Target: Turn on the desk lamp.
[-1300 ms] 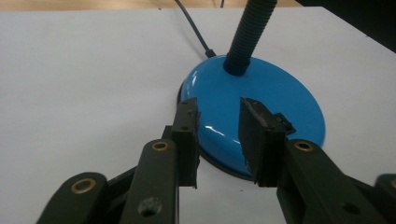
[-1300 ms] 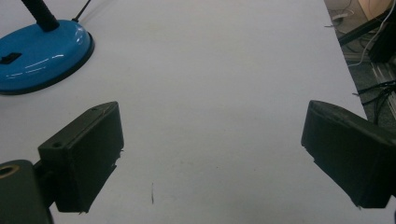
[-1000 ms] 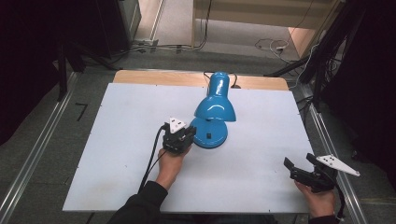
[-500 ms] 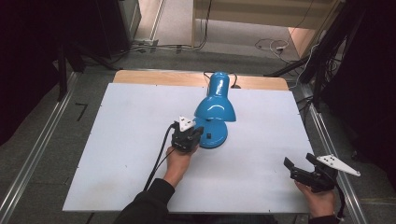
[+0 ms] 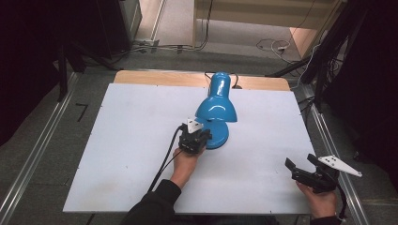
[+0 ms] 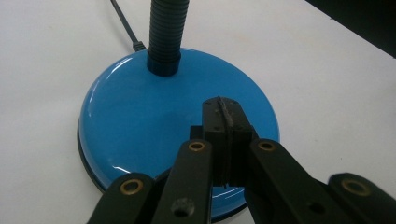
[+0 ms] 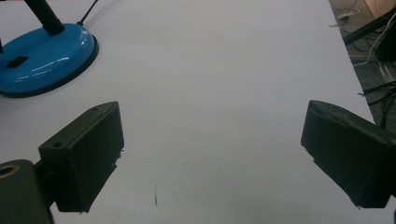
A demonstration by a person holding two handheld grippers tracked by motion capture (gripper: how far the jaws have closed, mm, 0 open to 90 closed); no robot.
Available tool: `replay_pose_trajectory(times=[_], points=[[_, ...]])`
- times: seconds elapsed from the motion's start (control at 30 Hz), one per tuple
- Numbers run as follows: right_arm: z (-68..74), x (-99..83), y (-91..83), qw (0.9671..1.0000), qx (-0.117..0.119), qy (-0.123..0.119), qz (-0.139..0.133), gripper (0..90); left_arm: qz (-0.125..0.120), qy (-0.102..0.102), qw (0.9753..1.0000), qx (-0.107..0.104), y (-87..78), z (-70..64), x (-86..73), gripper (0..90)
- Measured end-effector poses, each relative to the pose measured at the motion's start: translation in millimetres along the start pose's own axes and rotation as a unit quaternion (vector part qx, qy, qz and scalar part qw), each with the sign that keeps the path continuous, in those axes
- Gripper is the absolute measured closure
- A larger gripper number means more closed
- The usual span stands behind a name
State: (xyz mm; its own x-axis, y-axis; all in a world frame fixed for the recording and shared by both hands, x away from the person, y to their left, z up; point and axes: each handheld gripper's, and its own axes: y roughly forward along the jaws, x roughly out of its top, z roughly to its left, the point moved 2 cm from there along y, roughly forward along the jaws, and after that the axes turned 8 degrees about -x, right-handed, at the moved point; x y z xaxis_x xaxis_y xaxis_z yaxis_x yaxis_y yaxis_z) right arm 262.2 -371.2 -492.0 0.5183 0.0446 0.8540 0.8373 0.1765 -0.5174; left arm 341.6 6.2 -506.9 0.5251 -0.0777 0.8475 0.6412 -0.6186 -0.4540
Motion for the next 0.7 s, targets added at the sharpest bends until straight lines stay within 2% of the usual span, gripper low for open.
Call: replay_pose_trajectory(times=[0.2, 0.3, 0.7], points=[[-1.2, -0.2, 0.9, 1.0000, 0.000, -0.001, 0.000, 4.3, 0.004, -0.001, 1.0000, -0.002, 5.0, -1.6, -2.8, 90.0], [-1.2, -0.2, 1.0, 1.0000, 0.000, -0.001, 0.000, 4.3, 0.009, 0.006, 0.9999, -0.004, 6.3, -2.4, -3.4, 90.0], [-1.7, -0.1, 1.2, 1.0000, -0.001, -0.001, 0.000, 4.4, 0.010, 0.003, 0.9999, -0.005, 9.0, -3.1, -5.3, 90.0]])
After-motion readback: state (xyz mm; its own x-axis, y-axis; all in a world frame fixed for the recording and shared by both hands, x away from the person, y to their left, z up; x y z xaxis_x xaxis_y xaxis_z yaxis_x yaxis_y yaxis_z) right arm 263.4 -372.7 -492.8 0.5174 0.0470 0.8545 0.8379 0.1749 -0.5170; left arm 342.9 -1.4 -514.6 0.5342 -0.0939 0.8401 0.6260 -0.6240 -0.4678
